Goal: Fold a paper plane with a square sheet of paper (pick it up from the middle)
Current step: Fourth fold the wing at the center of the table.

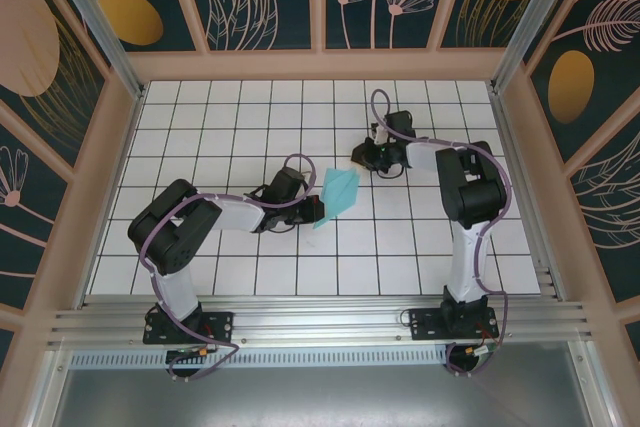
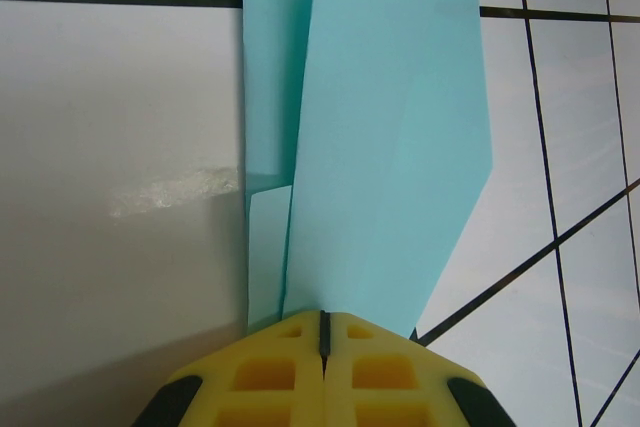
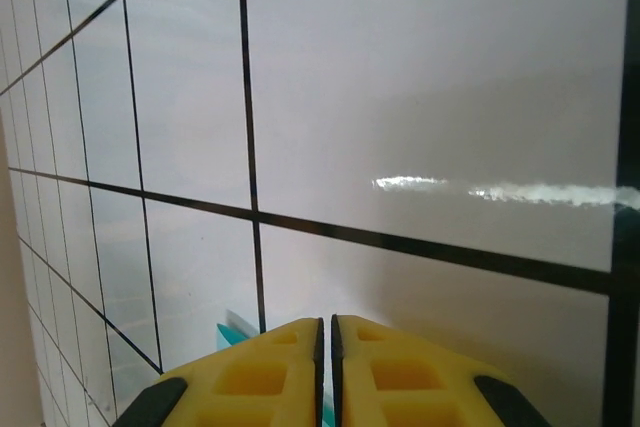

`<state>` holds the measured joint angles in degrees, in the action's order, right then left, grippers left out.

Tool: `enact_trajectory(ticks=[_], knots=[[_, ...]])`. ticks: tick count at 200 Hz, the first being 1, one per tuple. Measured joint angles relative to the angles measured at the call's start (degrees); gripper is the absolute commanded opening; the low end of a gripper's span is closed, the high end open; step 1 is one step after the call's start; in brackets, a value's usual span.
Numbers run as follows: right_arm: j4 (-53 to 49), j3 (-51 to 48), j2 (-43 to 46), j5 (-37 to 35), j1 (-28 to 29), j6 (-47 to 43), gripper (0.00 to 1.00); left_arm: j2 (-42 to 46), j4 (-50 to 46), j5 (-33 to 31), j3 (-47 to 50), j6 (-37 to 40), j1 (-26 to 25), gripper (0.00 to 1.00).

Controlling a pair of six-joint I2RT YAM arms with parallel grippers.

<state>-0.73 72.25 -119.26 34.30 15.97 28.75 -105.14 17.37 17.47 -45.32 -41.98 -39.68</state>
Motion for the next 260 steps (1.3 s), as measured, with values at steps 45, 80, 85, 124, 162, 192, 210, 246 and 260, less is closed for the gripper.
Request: enact_trajectory(ticks=[45, 80, 85, 124, 162, 192, 210, 246, 260], knots=[[0.2, -1.3, 3.3, 0.5, 1.2, 0.2, 0.15, 0.0, -0.1, 0.0, -0.1, 0.4, 0.0, 0.0], [3.7, -7.6, 9.5, 0.9, 6.2, 1.8, 0.12, 0.0, -0.7, 0.0, -0.3, 0.8, 0.0, 0.0], [4.4, -8.5, 10.0, 1.0, 7.0, 2.1, 0.11, 0.1, -0.7, 0.0, -0.3, 0.9, 0.0, 0.0], [8.6, -15.2, 10.2, 2.0, 10.8, 5.5, 0.08, 0.1, -1.2, 0.0, -0.6, 1.3, 0.0, 0.0], [10.7, -16.9, 8.1, 1.2, 11.9, 6.8, 0.08, 0.1, -2.3, -0.1, -1.1, 1.5, 0.0, 0.0], [11.5, -17.7, 7.8, 1.2, 10.8, 6.7, 0.09, 0.1, -2.5, -0.2, -1.1, 1.9, 0.0, 0.0], [11.5, -17.6, 7.8, 1.2, 9.3, 6.4, 0.09, 0.1, -2.5, -0.2, -1.1, 2.1, 0.0, 0.0], [11.3, -16.6, 7.2, 1.3, 5.4, 5.6, 0.1, 0.1, -2.4, -0.2, -1.1, 2.5, 0.0, 0.0], [11.2, -15.8, 6.6, 1.6, 4.2, 5.6, 0.11, 0.1, -2.4, -0.2, -1.1, 2.6, 0.0, 0.0]])
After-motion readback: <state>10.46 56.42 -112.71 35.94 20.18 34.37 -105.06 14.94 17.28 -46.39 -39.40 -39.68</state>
